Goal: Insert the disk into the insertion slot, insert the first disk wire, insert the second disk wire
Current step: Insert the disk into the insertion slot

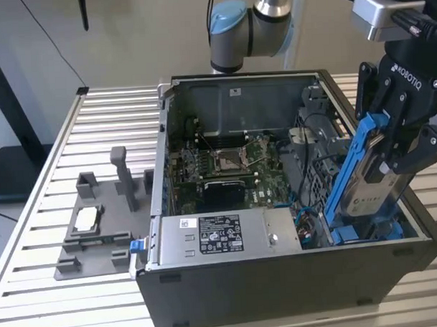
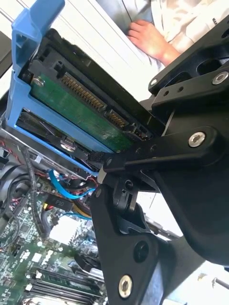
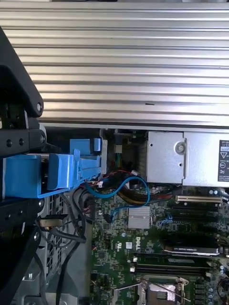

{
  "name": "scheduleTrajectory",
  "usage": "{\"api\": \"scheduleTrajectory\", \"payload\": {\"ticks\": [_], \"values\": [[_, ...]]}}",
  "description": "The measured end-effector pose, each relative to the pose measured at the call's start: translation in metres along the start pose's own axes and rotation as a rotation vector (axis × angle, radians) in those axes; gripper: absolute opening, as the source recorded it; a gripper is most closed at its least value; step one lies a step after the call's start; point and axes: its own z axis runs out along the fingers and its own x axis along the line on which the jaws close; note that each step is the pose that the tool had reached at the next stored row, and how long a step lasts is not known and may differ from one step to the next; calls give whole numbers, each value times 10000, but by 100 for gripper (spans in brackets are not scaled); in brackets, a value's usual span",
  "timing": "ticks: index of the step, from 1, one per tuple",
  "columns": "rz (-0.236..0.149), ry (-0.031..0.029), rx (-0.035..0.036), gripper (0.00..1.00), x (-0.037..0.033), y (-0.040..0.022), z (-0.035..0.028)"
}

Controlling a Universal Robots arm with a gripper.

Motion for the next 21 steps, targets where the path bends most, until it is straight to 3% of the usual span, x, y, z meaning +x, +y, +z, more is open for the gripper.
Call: {"api": "scheduleTrajectory", "payload": {"ticks": [9,21], "values": [[-2,-31,12,33,-25,-9,89],[-3,-40,13,33,-27,-20,302]]}}
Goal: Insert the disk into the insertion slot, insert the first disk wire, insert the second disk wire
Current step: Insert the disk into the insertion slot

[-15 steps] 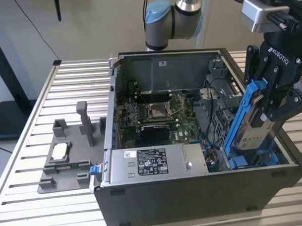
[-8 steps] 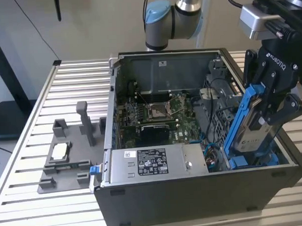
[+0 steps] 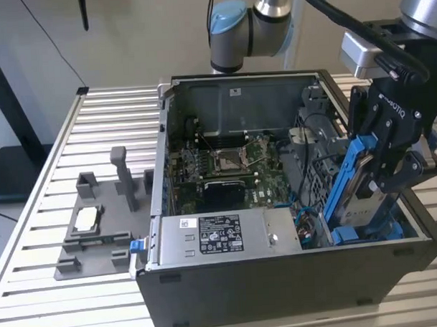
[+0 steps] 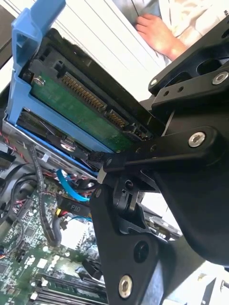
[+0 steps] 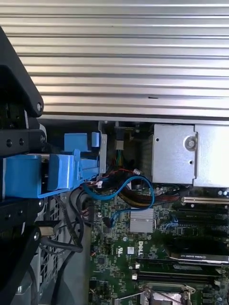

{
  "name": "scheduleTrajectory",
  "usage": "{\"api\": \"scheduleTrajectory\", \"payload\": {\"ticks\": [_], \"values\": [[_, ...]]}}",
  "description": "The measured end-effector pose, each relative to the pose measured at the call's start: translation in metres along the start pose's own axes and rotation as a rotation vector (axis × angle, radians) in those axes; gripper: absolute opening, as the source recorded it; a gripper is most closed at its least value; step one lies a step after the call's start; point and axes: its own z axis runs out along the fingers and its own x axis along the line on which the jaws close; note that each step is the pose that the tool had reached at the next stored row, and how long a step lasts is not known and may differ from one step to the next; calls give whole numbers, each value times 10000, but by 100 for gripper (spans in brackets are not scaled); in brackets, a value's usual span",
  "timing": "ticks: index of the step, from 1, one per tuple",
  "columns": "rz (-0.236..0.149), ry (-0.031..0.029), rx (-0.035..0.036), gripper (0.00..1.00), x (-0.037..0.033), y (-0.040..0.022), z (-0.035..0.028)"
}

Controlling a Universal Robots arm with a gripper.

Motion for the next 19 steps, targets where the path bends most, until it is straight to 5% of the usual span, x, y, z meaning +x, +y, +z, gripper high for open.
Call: {"api": "scheduleTrajectory", "payload": {"ticks": [9,14,19], "values": [[0,0,0,33,0,-1,16],[0,1,0,47,0,-1,18],[0,1,0,47,0,-1,19]]}}
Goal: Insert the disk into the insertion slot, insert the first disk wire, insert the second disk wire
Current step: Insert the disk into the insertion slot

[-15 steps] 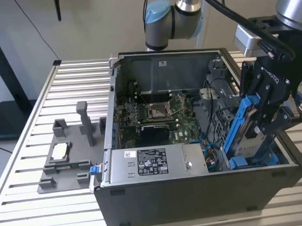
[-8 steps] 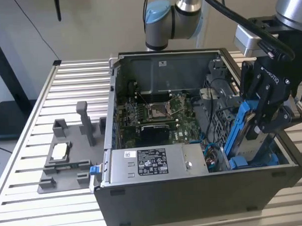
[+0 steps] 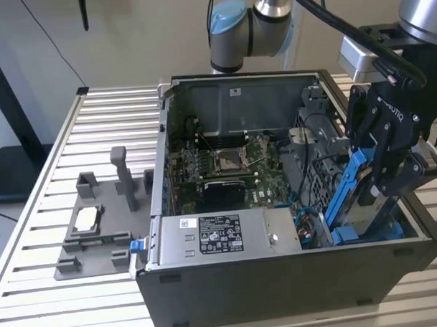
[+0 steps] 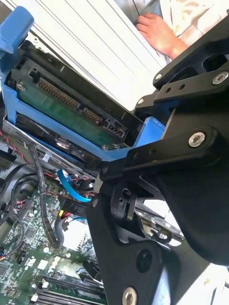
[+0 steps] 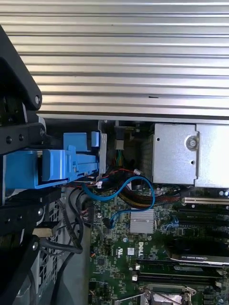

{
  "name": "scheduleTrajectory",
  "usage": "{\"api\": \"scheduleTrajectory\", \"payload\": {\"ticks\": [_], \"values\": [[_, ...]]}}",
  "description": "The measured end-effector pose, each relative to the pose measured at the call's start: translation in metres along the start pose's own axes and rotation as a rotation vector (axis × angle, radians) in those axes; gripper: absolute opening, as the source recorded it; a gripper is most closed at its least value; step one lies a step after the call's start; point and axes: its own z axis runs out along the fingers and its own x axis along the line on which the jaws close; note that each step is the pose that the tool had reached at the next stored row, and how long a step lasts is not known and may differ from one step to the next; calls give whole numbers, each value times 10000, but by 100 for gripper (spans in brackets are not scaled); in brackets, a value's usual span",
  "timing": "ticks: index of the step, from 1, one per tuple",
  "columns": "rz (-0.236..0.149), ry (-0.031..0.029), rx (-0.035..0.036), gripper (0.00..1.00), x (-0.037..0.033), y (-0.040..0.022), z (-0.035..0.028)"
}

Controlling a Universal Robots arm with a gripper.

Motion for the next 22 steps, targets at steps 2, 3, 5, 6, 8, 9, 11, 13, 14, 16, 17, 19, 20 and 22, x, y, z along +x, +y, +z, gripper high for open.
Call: {"api": "scheduleTrajectory", "payload": {"ticks": [2,3,5,6,8,9,11,13,14,16,17,19,20,22], "values": [[0,0,0,47,0,0,1],[0,-1,0,47,0,0,1],[0,0,0,47,0,0,2],[0,0,0,45,0,0,2],[-1,-3,-1,32,0,0,3],[0,-2,-1,32,0,0,3],[0,0,0,32,0,0,3],[0,-7,0,32,0,0,4],[0,-32,5,32,1,0,6],[1,-109,41,32,0,2,11],[0,-116,45,32,0,1,12],[-1,-118,46,32,-1,1,12],[-1,-119,46,32,0,1,12],[-2,-124,46,32,0,1,13]]}}
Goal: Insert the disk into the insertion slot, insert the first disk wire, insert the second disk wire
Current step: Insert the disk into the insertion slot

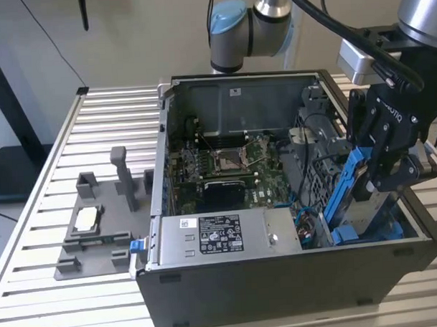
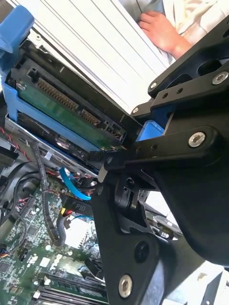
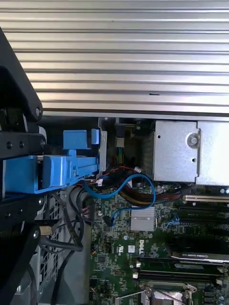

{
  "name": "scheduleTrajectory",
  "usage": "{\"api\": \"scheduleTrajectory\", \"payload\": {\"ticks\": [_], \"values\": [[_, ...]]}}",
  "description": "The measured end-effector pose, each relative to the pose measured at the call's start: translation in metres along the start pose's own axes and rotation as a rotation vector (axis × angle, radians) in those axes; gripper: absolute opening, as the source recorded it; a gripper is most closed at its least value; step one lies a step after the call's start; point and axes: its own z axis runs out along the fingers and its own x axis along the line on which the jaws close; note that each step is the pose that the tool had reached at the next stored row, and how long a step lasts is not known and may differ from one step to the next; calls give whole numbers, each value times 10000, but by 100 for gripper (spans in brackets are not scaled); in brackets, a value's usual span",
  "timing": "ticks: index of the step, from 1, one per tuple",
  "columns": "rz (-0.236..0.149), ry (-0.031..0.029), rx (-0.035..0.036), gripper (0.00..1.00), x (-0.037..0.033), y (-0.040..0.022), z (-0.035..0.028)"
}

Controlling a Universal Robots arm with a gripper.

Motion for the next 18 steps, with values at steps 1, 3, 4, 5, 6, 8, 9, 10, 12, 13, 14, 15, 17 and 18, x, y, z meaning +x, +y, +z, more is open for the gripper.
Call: {"api": "scheduleTrajectory", "payload": {"ticks": [1,3,4,5,6,8,9,10,12,13,14,15,17,18], "values": [[-1,-2,1,34,0,0,0],[-2,0,0,34,0,-1,0],[-2,0,0,40,0,-1,0],[0,0,0,40,0,0,0],[0,0,-1,40,0,0,0],[0,2,-1,40,0,1,-32],[1,-1,-1,40,-1,2,-61],[0,0,0,40,-2,3,-96],[1,2,-1,40,-8,5,-167],[0,2,1,40,-14,6,-187],[-1,-2,5,40,-24,6,-194],[-1,-1,12,40,-37,6,-199],[0,-2,24,40,-78,6,-201],[0,-7,30,40,-102,5,-200]]}}
